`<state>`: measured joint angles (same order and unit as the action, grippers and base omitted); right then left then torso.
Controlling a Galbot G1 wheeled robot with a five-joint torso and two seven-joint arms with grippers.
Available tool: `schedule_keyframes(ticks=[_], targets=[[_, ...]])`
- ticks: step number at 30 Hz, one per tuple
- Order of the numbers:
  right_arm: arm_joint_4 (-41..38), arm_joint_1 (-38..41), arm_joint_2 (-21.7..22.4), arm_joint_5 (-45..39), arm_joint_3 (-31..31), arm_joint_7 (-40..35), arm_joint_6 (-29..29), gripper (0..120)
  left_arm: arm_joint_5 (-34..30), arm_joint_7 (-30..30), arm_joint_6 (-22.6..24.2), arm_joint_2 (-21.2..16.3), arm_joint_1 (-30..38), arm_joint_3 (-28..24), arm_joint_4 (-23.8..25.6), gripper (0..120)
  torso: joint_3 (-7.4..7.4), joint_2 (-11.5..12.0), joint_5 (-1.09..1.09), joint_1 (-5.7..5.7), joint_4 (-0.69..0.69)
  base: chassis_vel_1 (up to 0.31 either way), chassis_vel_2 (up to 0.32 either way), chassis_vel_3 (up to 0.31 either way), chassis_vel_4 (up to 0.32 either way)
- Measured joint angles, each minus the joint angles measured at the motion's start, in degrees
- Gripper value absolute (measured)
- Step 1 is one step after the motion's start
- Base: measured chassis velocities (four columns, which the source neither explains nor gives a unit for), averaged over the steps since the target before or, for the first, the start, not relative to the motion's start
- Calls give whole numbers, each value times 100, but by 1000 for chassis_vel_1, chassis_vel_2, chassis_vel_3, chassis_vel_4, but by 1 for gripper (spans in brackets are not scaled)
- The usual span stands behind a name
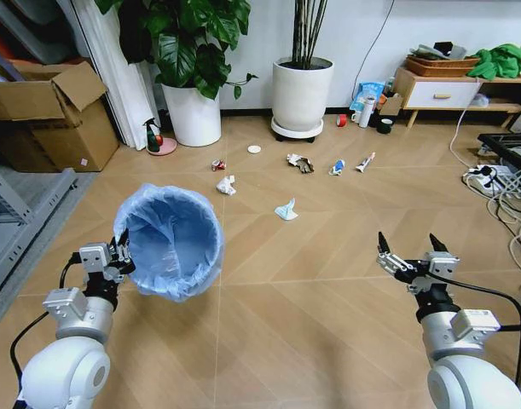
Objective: Pick up the trash bin and place the garbage on the floor into it.
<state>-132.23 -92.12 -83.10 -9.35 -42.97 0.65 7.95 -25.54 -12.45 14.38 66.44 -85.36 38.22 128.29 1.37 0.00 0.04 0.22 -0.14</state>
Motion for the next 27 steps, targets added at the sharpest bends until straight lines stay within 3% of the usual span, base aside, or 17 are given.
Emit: schedule_keyframes(ticks=[27], targets=[[41, -13, -33, 147, 66, 61, -51, 100, 7, -4, -11, -11, -30, -3, 43, 0, 0, 0, 2, 1, 0, -133, 218, 132, -211]])
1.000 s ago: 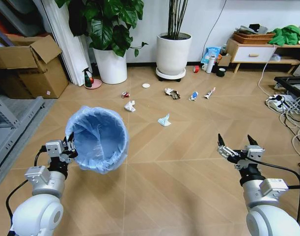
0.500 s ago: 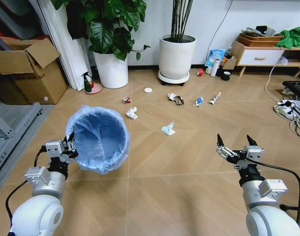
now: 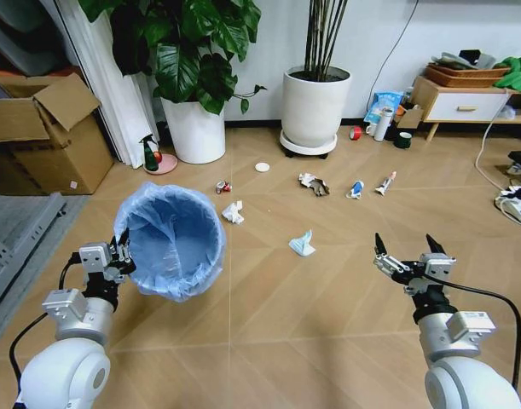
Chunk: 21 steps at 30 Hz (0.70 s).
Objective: Pick up the trash bin and place the garbage on the floor into it.
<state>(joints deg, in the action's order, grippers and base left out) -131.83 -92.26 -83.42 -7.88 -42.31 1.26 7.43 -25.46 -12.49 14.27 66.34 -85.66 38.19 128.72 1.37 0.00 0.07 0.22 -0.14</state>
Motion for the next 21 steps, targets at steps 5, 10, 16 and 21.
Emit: schedule_keyframes(ticks=[5, 10, 16, 21], targets=[[23, 4, -2, 20, 9, 15, -17, 100, 3, 3, -6, -5, 6, -11, -26, 0, 0, 0, -3, 0, 1, -110, 237, 105, -241], [40, 0, -11, 72, 16, 42, -26, 100, 12, 2, -17, -3, 10, -15, -53, 0, 0, 0, -2, 0, 1, -95, 252, 111, -232], [43, 1, -16, 107, 22, 65, -32, 100, 16, 2, -21, -8, 16, -29, -61, 0, 0, 0, 0, 0, 0, -120, 262, 120, -269], [52, -4, -24, 133, 26, 67, -41, 100, 16, 3, -21, -12, 20, -32, -66, 0, 1, 1, -3, 0, 1, -124, 274, 140, -288]])
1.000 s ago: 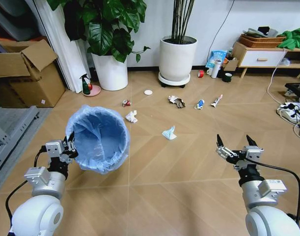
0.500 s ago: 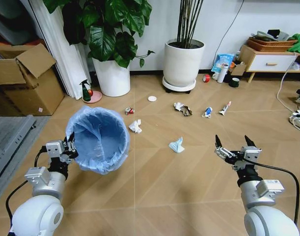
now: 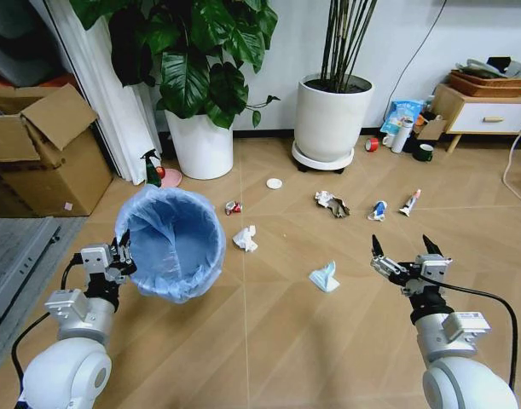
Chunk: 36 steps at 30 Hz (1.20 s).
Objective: Pick up the trash bin and place the garbage on the floor into it.
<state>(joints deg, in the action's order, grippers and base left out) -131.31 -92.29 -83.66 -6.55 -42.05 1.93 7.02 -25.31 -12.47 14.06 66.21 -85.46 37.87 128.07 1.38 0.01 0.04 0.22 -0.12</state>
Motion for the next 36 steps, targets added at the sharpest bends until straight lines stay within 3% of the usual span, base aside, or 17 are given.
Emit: schedule_keyframes(ticks=[28, 36], targets=[[173, 33, -9, 2, 33, 17, -107, 100, 32, 34, -18, 58, 7, -11, -83, 0, 0, 0, -1, 1, 0, -117, 288, 116, -289], [491, 165, 193, -184, 96, -42, -83, 100, -35, 35, -3, 30, 34, -38, -146, 0, 0, 0, 2, 1, -3, -85, 109, 36, -61]])
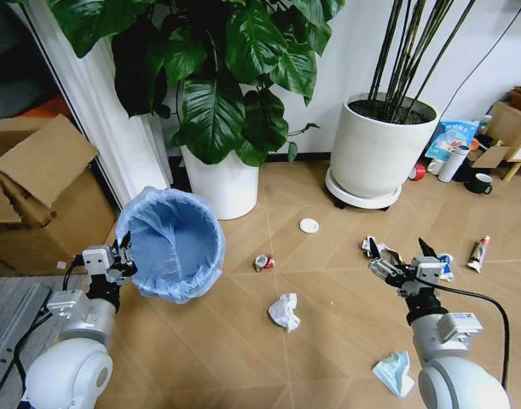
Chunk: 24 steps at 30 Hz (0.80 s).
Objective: Pick up the trash bin and place the garbage on the floor into it.
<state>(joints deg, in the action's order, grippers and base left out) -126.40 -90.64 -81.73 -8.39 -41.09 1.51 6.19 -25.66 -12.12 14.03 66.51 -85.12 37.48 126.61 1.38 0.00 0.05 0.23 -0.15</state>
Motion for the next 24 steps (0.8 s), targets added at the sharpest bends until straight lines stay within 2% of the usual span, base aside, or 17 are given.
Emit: schedule_keyframes(ticks=[4, 9, 13, 14, 16, 17, 20, 22, 24], targets=[[680, 314, 445, -404, 193, -4, 57, 100, -218, -38, 263, -117, -33, 19, -31, 0, -1, 0, -2, -1, 3, 8, -14, -23, 13], [1187, 536, 772, -633, 509, 29, 63, 100, -511, -191, 565, -288, -105, 39, -13, 0, -1, 0, -2, -1, 3, 0, 0, 0, 0], [2070, 1080, 1163, -921, 1337, 35, 74, 100, -838, -441, 720, -481, -92, -26, -176, 0, 0, 0, -1, -1, 3, 0, 0, 0, 0], [2070, 1080, 1163, -921, 1337, 35, 74, 100, -838, -441, 720, -481, -92, -26, -176, 0, 0, 0, -1, -1, 3, 0, 0, 0, 0], [2508, 1382, 1248, -1105, 1839, -5, 134, 100, -953, -511, 744, -522, -81, -44, -217, 0, -1, 0, 1, -1, 4, 0, 0, 0, 0], [2508, 1382, 1248, -1105, 1839, -5, 134, 100, -953, -511, 744, -522, -81, -44, -217, 0, -1, 0, 1, -1, 4, 0, 0, 0, 0], [3219, 1869, 1344, -1363, 2656, -78, 175, 100, -1149, -576, 755, -551, -80, -45, -249, 0, 0, 0, -4, -1, 3, 0, 0, 0, 0], [3364, 1973, 1364, -1400, 2822, -82, 190, 100, -1184, -581, 756, -555, -79, -39, -260, 0, 0, 0, 2, -1, 3, 0, 0, 0, 0], [3883, 2338, 1350, -1488, 3326, -81, 262, 100, -1241, -579, 757, -563, -55, -25, -303, 0, 0, 0, -3, -1, 3, 0, 0, 0, 0]])
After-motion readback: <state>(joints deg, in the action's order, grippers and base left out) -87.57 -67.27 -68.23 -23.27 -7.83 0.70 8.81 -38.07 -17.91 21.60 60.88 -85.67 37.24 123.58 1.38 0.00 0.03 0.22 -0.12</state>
